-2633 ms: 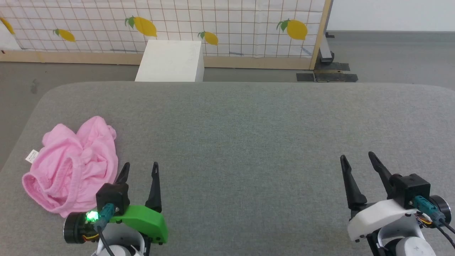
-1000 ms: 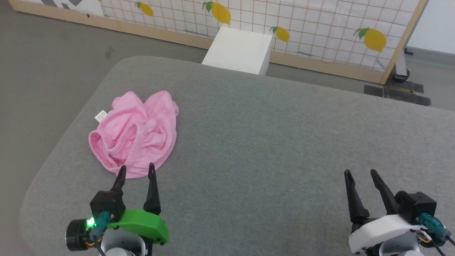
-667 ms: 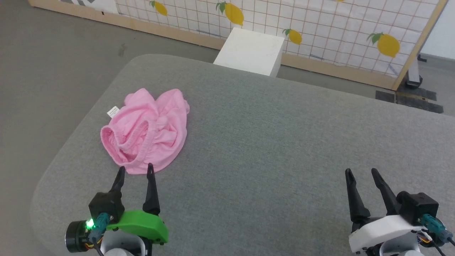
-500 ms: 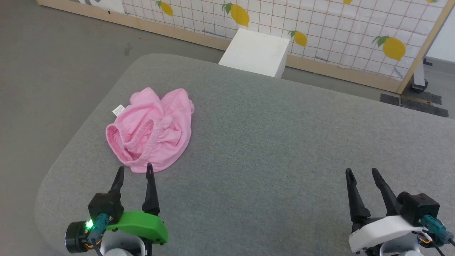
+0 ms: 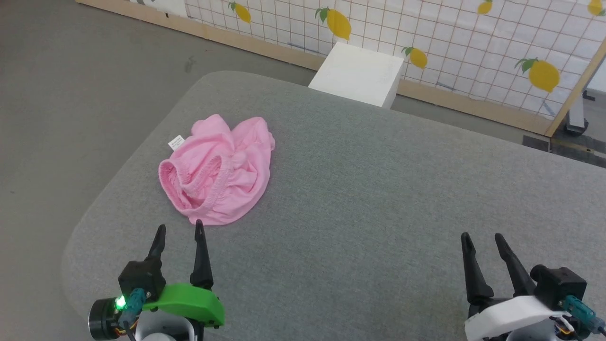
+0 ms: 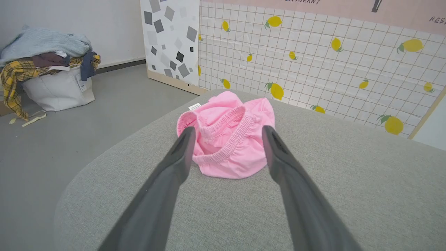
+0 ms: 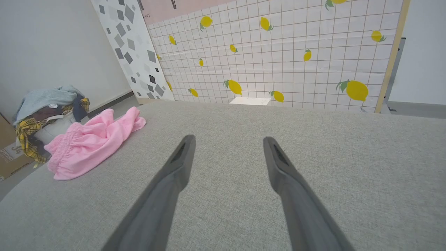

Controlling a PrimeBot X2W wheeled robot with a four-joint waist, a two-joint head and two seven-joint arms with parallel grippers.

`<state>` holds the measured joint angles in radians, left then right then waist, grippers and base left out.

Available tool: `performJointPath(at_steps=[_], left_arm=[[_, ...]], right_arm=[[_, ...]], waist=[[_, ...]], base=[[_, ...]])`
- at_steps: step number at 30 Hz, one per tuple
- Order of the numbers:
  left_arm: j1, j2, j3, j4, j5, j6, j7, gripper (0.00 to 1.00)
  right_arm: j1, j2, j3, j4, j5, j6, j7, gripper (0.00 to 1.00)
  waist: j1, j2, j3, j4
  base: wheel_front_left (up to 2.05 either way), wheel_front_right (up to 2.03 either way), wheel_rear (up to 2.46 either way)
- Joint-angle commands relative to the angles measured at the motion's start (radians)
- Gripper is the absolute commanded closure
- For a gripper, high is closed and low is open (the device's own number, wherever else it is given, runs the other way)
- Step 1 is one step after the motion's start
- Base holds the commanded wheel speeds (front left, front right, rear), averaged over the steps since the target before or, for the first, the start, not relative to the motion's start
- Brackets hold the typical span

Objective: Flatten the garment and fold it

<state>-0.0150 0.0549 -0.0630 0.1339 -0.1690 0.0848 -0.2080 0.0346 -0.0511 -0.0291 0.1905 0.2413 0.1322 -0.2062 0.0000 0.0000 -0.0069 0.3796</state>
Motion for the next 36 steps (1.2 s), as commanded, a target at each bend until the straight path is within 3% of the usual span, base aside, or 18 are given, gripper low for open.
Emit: performJointPath(at_steps=[1, 25, 31, 36], left_arm=[[-0.012, -0.004, -0.001, 0.007, -0.011, 0.006, -0.011, 0.00], [-0.027, -0.002, -0.025, 0.056, -0.029, 0.020, -0.054, 0.00], [-0.122, 0.015, -0.030, 0.116, -0.054, -0.032, -0.040, 0.00], [-0.306, 0.056, -0.007, 0.260, -0.149, -0.124, 0.115, 0.00]], right_arm=[[0.015, 0.001, 0.001, 0.008, 0.011, -0.001, -0.013, 0.00], [0.023, 0.001, -0.009, 0.019, -0.002, -0.002, -0.024, 0.00], [0.008, 0.001, -0.017, -0.006, -0.013, -0.002, -0.003, 0.00], [-0.015, 0.001, -0.026, -0.050, -0.044, -0.002, 0.031, 0.00]], waist=[[0.0000, 0.0000, -0.002, 0.006], [0.0000, 0.0000, 0.005, 0.064], [0.0000, 0.0000, 0.039, 0.044], [0.0000, 0.0000, 0.109, 0.015]], base=[[0.00, 0.00, 0.00], [0.00, 0.00, 0.00], [0.00, 0.00, 0.00], [0.00, 0.00, 0.00]])
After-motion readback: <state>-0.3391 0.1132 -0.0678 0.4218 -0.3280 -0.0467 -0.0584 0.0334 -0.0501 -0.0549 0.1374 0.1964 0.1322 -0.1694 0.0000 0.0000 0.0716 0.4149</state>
